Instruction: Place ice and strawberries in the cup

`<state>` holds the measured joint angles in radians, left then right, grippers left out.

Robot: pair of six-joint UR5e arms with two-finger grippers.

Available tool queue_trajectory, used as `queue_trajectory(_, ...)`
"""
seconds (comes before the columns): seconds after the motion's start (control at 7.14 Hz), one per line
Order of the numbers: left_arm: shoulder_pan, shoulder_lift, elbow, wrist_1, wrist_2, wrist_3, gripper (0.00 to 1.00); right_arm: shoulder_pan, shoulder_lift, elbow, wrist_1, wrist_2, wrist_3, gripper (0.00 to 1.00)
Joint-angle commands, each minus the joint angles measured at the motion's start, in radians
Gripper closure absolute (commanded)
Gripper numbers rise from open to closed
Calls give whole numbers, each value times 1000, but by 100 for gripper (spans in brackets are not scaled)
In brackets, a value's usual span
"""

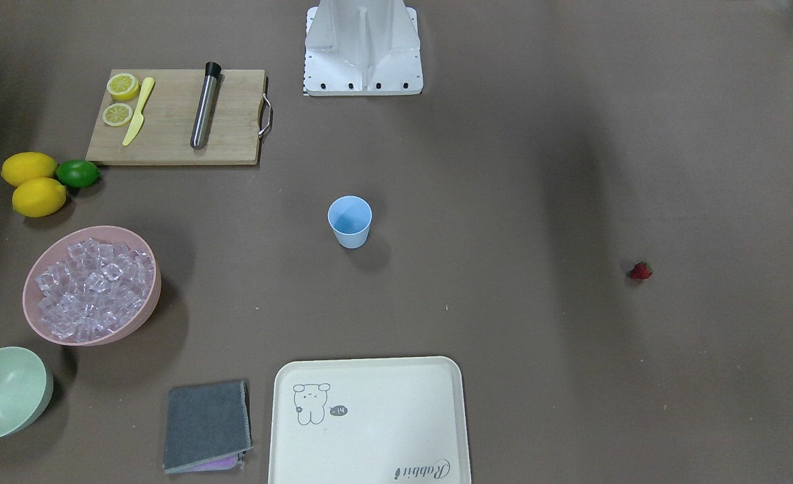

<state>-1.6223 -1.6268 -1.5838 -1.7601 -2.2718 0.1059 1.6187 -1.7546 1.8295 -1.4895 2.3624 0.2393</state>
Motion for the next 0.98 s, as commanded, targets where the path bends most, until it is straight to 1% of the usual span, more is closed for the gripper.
queue_trajectory(0.0,16,-5,1,2,0,-3,2,0,-3,4,-2,1,-2,0)
queue_trajectory(0.42,24,-13,-10,2,6,-3,2,1,-29,4,-2,-2,-3,0)
queue_trajectory(0.84,24,-5,-8,7,8,-3,2,1,-26,-3,-2,-17,0,0)
